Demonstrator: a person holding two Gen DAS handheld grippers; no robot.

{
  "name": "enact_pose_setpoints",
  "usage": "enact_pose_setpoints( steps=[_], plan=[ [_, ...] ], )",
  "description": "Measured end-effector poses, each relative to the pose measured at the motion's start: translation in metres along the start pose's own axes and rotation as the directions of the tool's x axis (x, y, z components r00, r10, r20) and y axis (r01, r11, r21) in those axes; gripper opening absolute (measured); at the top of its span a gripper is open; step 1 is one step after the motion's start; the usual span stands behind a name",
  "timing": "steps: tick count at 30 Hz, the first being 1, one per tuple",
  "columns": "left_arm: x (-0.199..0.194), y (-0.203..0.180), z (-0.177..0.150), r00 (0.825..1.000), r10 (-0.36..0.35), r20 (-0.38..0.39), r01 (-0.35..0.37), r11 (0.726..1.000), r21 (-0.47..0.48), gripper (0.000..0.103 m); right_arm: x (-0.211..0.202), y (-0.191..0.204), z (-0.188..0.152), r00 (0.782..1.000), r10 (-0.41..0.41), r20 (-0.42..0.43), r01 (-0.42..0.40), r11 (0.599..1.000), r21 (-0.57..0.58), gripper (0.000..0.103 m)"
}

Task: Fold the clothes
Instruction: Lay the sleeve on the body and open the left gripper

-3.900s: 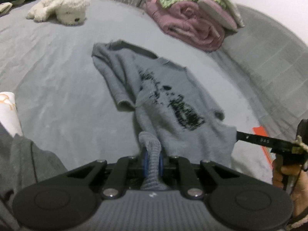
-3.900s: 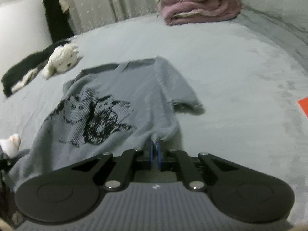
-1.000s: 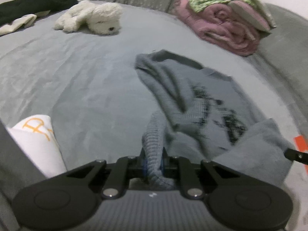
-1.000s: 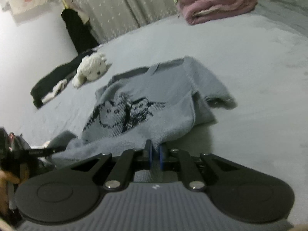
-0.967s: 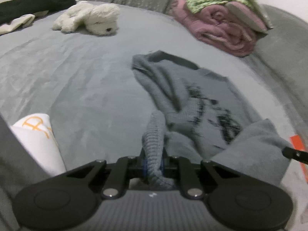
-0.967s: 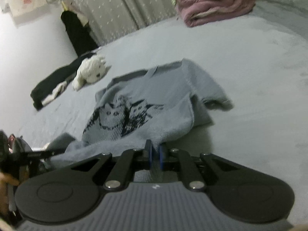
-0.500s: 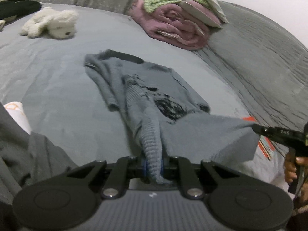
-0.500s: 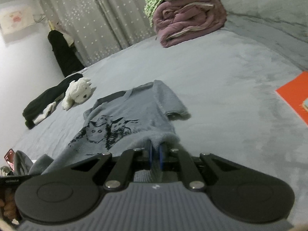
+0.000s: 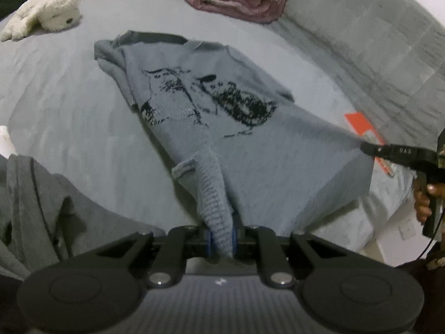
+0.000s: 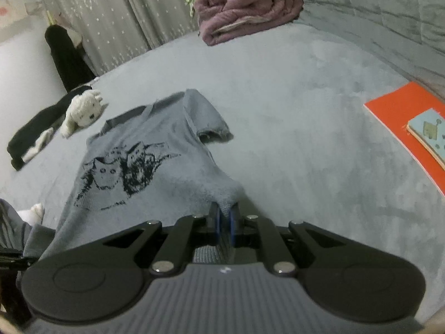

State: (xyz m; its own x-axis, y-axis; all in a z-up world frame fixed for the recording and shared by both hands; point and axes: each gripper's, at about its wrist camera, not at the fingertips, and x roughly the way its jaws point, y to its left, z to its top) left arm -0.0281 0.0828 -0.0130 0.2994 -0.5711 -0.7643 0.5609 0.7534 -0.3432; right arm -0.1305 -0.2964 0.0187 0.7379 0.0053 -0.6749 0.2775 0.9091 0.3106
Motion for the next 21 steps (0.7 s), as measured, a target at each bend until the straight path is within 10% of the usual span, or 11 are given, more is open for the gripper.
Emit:
enact_pose_setpoints(
  steps=[17, 21],
  plan=[
    [0.000, 0.017, 0.009, 0.999, 0.048, 0.017, -0.047, 0.998, -0.048, 0.050, 0.025, -0.012, 0.002, 1.000, -0.017, -0.015, 0.018, 0.998, 0.066, 0.017],
    [0.002, 0.018, 0.013, 0.997, 0.071, 0.041, -0.069, 0.996, -0.061, 0.050, 0.037, -0.015, 0.005, 1.000, -0.003, -0.014, 0.004, 0.995, 0.104, 0.036]
  ],
)
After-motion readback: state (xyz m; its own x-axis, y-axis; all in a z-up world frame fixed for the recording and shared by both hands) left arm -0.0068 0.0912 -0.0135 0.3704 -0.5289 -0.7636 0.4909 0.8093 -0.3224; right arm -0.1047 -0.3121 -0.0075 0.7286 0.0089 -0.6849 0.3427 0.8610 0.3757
